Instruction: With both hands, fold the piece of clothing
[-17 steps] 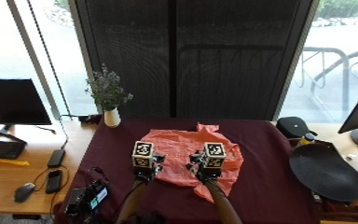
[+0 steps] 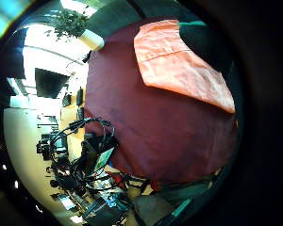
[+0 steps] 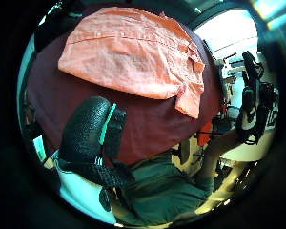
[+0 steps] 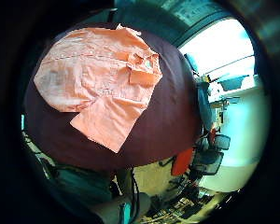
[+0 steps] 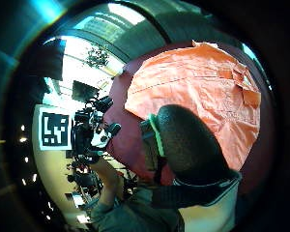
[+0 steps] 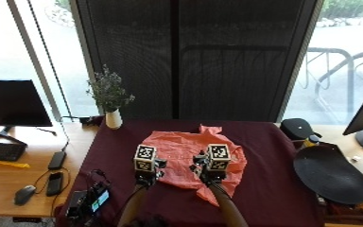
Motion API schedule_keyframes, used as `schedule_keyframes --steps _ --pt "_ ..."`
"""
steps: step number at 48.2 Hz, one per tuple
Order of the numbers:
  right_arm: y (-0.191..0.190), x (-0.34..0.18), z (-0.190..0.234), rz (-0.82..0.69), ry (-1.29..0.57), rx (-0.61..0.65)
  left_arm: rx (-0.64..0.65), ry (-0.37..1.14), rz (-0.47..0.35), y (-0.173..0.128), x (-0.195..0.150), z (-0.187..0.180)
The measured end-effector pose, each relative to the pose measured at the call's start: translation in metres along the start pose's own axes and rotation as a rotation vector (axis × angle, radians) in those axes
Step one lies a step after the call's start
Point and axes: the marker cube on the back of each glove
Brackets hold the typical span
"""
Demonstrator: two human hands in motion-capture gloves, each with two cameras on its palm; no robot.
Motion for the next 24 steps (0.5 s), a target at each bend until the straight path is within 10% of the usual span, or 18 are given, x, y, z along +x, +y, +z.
schedule_keyframes --steps 24 --pt "0.039 0.009 -0.023 -0.023 -0.051 -0.155 0.027 0.039 0.041 0.010 0.011 -0.022"
